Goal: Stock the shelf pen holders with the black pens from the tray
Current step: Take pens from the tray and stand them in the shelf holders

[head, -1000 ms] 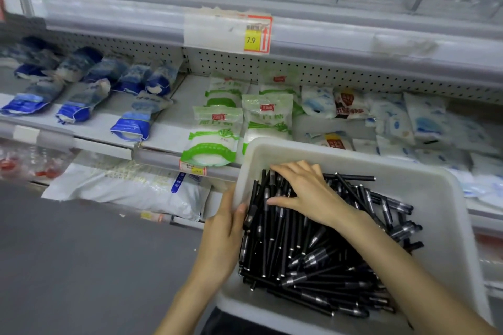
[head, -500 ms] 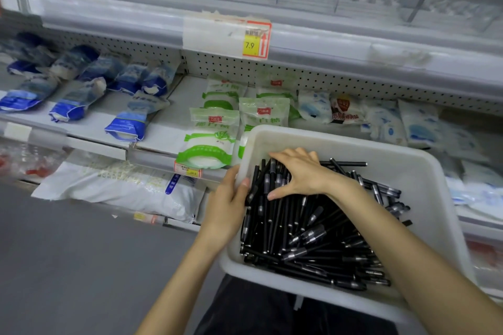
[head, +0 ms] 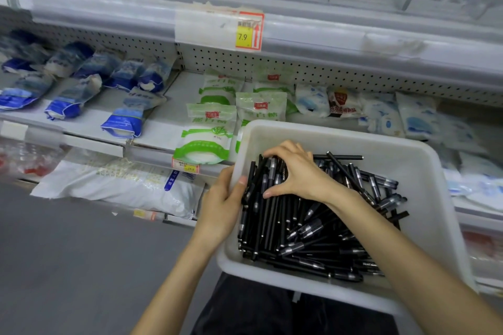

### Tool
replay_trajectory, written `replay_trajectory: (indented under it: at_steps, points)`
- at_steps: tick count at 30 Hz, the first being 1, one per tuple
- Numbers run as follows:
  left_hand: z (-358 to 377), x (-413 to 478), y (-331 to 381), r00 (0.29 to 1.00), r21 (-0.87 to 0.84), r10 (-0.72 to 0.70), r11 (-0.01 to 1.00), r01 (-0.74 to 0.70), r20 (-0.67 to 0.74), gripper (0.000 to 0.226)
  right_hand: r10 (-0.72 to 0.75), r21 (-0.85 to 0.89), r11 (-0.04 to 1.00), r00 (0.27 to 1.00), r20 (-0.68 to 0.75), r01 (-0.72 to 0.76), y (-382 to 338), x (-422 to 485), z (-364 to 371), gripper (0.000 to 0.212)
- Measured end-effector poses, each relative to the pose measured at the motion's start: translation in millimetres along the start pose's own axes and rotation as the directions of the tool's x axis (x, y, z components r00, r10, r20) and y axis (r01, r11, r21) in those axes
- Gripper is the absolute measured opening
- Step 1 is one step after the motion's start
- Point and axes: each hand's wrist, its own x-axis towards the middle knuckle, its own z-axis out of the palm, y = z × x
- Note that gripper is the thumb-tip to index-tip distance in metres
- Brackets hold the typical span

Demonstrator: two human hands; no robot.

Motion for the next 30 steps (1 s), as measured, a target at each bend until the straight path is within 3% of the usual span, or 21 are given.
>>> replay_trajectory:
  at_steps: [3, 7, 11, 14, 16, 20, 23, 26, 30]
  points:
    - [-2.6, -1.6, 4.9, 0.999, -0.016, 0.020, 1.000, -0.021, -0.045, 0.030, 0.027, 0.362, 0.932, 0.999, -0.048, -0.008, -1.9, -9.9, -7.8, 0.046]
    - [-15.5, 0.1, 31.2, 0.968, 0.045, 0.175, 0.984, -0.170, -0.179, 0.035, 0.094, 0.703, 0.711, 0.994, -0.062, -0.024, -16.7, -26.5, -28.9, 0.038]
    - [-42.1, 5.2, 80.7, 0.846, 0.096, 0.429, 0.902, -0.422, -0.317, 0.027, 0.123, 0.739, 0.671, 0.973, -0.195, 0.063, -49.8, -37.4, -69.9, 0.031]
    - [-77.9, 25.3, 125.6, 0.712, 0.113, 0.538, 0.826, -0.552, -0.452, 0.027, -0.024, 0.683, 0.670, 0.928, -0.371, 0.290, -90.1, -43.0, -118.8, 0.026]
    - [-105.8, 48.2, 154.8, 0.673, 0.139, 0.568, 0.802, -0.580, -0.474, 0.033, -0.154, 0.596, 0.661, 0.859, -0.487, 0.456, -122.9, -43.9, -155.3, 0.022]
    - [-146.6, 103.8, 199.8, 0.729, 0.174, 0.530, 0.843, -0.509, -0.433, 0.069, -0.366, 0.446, 0.583, 0.709, -0.602, 0.679, -179.8, -29.3, -225.1, 0.023]
    - [-157.6, 139.4, 218.0, 0.807, 0.156, 0.459, 0.888, -0.433, -0.372, 0.083, -0.379, 0.339, 0.620, 0.648, -0.660, 0.707, -207.8, 4.0, -267.2, 0.024]
    - [-158.9, 162.6, 219.2, 0.875, -0.005, 0.366, 0.922, -0.387, -0.316, 0.072, -0.337, 0.290, 0.685, 0.644, -0.687, 0.668, -220.6, 49.0, -290.5, 0.025]
    - [-157.8, 176.0, 212.0, 0.912, -0.112, 0.337, 0.922, -0.370, -0.232, 0.086, -0.239, 0.326, 0.745, 0.688, -0.685, 0.582, -221.6, 103.9, -294.0, 0.029]
